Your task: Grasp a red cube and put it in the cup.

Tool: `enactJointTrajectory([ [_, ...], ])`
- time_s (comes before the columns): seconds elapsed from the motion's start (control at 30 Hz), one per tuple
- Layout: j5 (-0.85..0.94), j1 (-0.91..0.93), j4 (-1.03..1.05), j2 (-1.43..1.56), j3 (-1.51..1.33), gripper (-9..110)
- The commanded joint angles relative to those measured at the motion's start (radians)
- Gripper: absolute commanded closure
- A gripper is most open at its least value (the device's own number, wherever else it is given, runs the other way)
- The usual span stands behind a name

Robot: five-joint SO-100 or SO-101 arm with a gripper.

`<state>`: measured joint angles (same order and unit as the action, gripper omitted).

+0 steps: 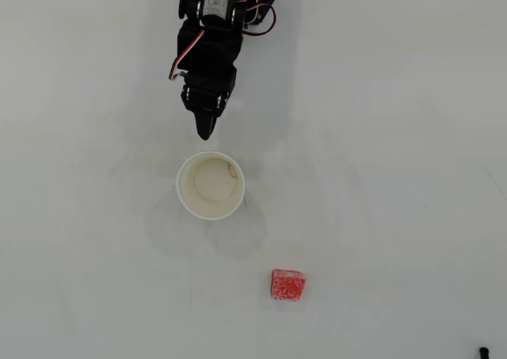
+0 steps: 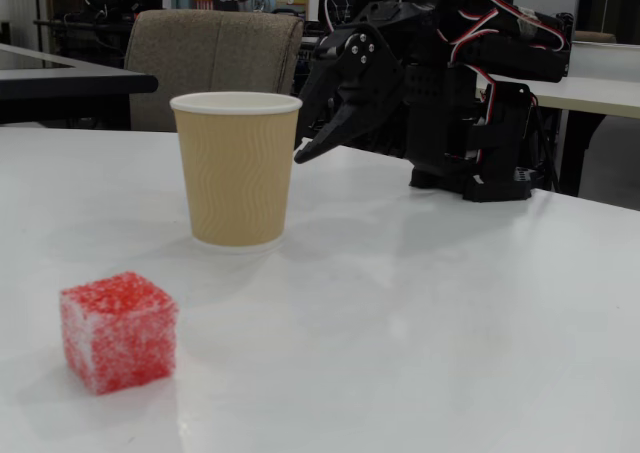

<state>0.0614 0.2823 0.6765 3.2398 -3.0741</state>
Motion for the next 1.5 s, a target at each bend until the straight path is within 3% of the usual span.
enactJointTrajectory([
  [0.0,-0.049,-0.012,-0.014,0.014,-0.074,101],
  [0.63,-0.043,-0.018,-0.014,0.014,-0.074,101],
  [1.47,0.009,-0.336,-0.048,0.009,-0.074,101],
])
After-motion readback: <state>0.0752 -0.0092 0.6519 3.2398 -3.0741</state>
